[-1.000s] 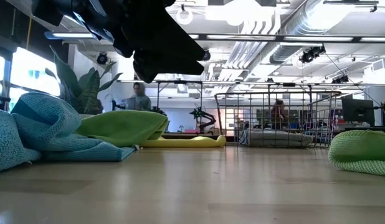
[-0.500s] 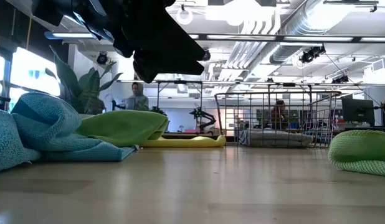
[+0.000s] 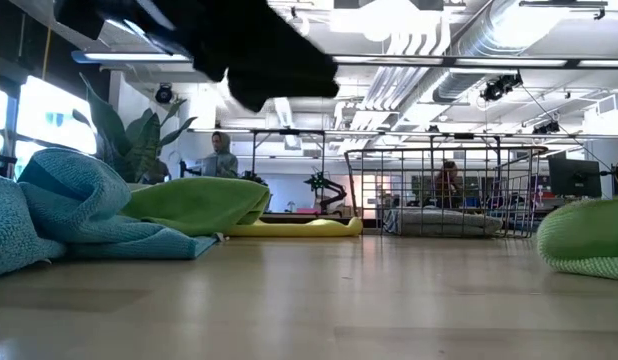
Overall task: Fold microfiber towels
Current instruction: Fold the light green microfiber towel
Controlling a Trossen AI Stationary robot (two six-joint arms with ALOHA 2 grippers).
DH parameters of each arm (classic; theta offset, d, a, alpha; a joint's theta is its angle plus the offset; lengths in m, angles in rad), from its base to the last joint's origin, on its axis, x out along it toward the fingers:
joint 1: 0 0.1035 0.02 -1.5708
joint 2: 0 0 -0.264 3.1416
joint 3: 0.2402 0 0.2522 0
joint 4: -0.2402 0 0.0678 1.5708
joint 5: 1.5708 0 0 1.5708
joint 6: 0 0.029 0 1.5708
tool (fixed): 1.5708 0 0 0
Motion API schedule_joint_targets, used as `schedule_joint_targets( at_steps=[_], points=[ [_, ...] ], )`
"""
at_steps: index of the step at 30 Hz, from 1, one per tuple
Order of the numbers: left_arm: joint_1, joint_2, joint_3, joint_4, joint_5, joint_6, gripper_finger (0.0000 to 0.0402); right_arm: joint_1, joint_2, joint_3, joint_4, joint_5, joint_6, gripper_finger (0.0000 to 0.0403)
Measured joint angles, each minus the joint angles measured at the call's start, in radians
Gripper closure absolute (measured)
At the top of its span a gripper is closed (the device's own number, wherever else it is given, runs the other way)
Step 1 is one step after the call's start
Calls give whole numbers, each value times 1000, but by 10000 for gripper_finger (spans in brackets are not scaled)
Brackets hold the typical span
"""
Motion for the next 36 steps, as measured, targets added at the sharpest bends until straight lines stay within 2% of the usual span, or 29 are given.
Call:
schedule_joint_targets(
  at_steps=[9,16,21,29,36],
  points=[
    [0,20,0,203,0,235,252,-1,0,241,-152,75,27,403],
    [14,124,21,392,66,269,252,-31,0,359,-203,104,23,403],
    [32,234,134,401,129,287,252,-59,0,392,-202,104,-46,403],
    [38,434,378,393,247,277,252,-93,0,395,-212,105,-60,403],
    [25,500,468,393,290,125,252,-117,0,395,-275,129,-70,403]
  ],
)
